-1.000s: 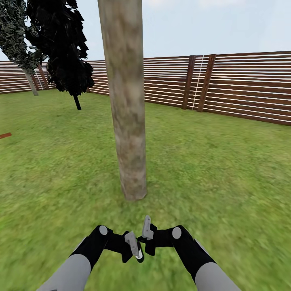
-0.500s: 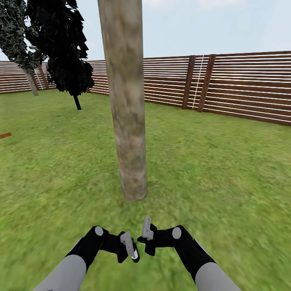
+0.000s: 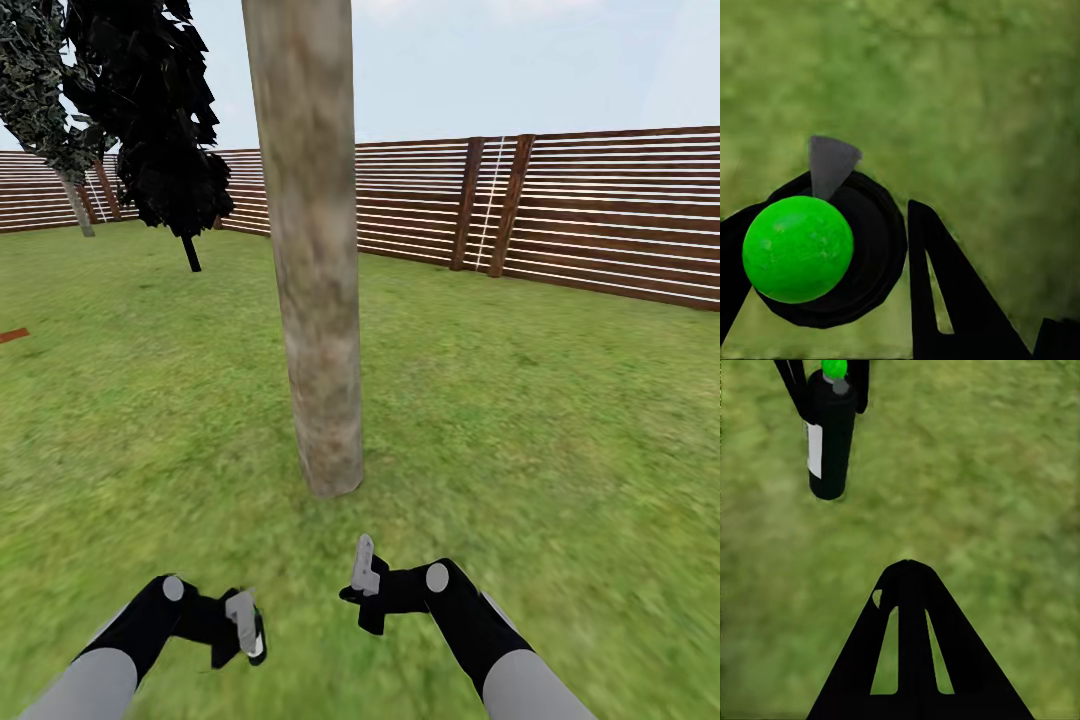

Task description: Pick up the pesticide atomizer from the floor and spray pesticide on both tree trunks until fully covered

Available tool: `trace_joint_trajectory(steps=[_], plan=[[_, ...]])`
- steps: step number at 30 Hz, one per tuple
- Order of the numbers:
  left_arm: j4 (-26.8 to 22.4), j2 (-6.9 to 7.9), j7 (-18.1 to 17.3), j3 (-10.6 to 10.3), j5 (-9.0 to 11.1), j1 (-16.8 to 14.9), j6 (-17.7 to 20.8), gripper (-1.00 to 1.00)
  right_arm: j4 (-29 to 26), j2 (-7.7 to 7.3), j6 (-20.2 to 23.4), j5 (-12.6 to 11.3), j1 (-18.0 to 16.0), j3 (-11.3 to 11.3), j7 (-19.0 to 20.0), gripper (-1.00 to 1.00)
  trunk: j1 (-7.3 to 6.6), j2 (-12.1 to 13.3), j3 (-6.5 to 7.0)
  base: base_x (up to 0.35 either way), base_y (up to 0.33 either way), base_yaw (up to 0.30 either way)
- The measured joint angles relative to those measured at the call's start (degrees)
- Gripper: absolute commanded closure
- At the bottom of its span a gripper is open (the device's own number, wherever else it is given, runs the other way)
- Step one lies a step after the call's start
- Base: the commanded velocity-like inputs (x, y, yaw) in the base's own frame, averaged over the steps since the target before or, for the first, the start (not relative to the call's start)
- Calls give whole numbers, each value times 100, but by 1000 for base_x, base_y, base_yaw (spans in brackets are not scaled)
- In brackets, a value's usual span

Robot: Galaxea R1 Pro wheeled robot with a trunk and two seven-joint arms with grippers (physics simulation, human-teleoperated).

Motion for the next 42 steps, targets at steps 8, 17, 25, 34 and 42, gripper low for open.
trace_joint_trajectory(steps=[8,17,25,34,42], plan=[[3,541,-16,1,22,110,21,100,96,0,-6,8,6,-34,-22,-100,0,0,0,0,0,0],[-61,793,599,2266,66,164,49,100,1646,1,-45,-129,26,-158,-2752,-100,0,0,0,0,0,0],[5,241,2505,3222,85,164,446,100,2937,-37,-111,-1290,29,-370,-5917,-100,0,0,0,0,0,0],[378,-124,4011,3207,290,108,1529,100,2962,-737,-152,-2711,29,-517,-7101,-100,0,0,0,0,0,0],[298,-115,3344,3169,310,-118,2717,100,2990,-899,-200,-2736,51,-504,-7095,-100,0,0,1,12,-1,0]])
